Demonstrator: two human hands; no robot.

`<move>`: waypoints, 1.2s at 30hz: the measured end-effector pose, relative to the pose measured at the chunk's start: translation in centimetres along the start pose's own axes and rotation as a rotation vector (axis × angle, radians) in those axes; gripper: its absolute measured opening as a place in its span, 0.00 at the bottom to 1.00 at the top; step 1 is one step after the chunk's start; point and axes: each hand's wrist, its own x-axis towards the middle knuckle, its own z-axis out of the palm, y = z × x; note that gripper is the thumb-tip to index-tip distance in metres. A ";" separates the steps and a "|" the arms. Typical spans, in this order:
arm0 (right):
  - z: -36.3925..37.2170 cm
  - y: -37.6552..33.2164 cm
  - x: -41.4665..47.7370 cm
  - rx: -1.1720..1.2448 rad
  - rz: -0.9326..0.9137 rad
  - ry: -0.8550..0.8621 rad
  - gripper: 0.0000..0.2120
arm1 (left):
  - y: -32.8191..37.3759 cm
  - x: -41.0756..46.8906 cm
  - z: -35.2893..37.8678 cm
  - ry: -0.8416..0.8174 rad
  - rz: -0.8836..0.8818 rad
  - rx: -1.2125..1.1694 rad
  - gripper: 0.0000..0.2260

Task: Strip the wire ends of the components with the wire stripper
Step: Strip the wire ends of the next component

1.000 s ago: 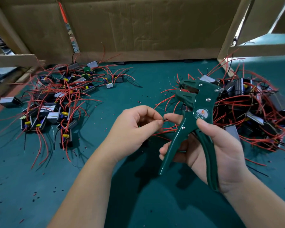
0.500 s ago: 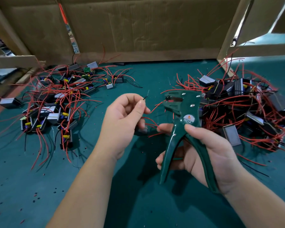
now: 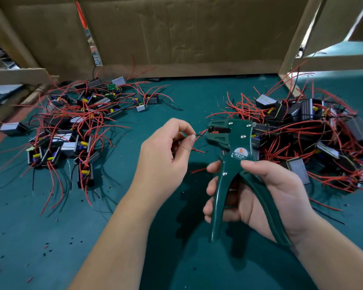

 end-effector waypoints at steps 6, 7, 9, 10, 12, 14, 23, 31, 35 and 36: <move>0.2 0.2 -0.3 -0.014 0.070 -0.103 0.24 | 0.2 0.1 0.1 0.023 0.025 0.000 0.03; 0.2 0.2 -0.3 -0.024 0.065 -0.097 0.23 | 0.3 0.1 0.1 0.024 0.029 0.000 0.03; 0.3 0.2 -0.2 -0.049 0.049 -0.065 0.23 | 0.4 0.1 0.1 0.018 0.035 -0.013 0.03; 0.3 0.2 -0.2 -0.068 0.042 -0.044 0.22 | 0.5 0.0 0.1 0.017 0.039 -0.019 0.03; 0.4 0.2 -0.2 -0.110 0.031 -0.002 0.18 | 0.5 0.0 0.1 0.018 0.054 -0.017 0.04; 0.5 0.2 -0.2 -0.131 0.019 0.029 0.13 | 0.6 0.1 0.0 0.019 0.072 -0.007 0.05; 0.4 0.4 -0.2 -0.151 -0.011 0.027 0.17 | 0.6 0.1 -0.1 0.012 0.078 0.030 0.03; 0.2 0.3 -0.2 -0.157 -0.014 -0.045 0.23 | 1.0 0.1 0.0 0.003 -0.052 -0.189 0.04; 0.2 0.4 -0.2 -0.151 -0.011 -0.047 0.22 | 1.0 0.3 -0.1 0.007 -0.111 -0.294 0.09; 0.2 0.4 -0.2 -0.152 -0.013 -0.046 0.22 | 1.1 0.3 -0.2 0.004 -0.125 -0.313 0.09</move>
